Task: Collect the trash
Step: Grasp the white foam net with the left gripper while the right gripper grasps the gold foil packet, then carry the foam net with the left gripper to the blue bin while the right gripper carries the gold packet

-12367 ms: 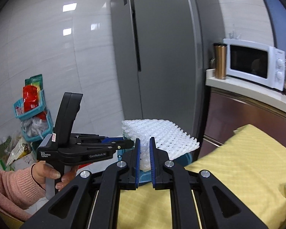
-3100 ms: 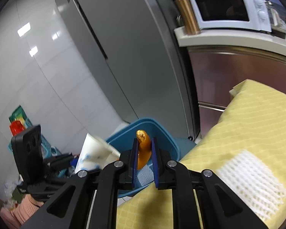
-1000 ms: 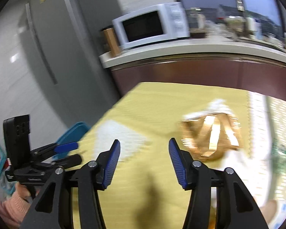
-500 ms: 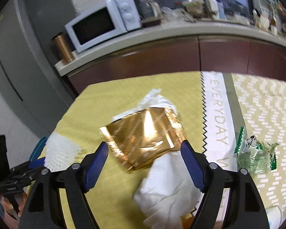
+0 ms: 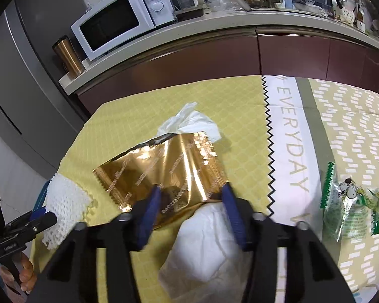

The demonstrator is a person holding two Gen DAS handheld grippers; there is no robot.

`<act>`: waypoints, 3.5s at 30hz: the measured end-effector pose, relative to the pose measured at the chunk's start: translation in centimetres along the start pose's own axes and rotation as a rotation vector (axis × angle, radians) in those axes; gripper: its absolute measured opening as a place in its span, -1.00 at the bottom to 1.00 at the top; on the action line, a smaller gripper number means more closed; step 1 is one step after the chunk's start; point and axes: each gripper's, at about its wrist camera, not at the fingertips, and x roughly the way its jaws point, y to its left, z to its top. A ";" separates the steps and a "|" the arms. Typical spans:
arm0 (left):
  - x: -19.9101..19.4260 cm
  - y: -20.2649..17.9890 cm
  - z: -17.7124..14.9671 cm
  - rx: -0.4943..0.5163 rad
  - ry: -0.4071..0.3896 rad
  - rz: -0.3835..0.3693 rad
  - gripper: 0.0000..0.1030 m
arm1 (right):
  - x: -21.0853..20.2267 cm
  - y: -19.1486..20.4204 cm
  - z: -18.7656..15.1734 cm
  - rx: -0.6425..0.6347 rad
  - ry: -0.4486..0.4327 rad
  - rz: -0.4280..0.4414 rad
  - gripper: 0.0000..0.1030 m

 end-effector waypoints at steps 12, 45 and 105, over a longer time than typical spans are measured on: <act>-0.4 0.0 -0.8 -0.012 -0.003 -0.015 -0.70 | -1.3 0.0 -0.5 -0.011 -0.030 0.081 -0.83; -5.1 1.8 -2.7 0.015 -0.076 -0.042 -0.74 | -0.5 2.4 -0.5 -0.047 -0.009 0.141 -0.76; -16.4 17.7 -7.6 -0.206 -0.194 0.242 -0.74 | 4.0 25.8 -3.3 -0.418 0.146 0.516 -0.76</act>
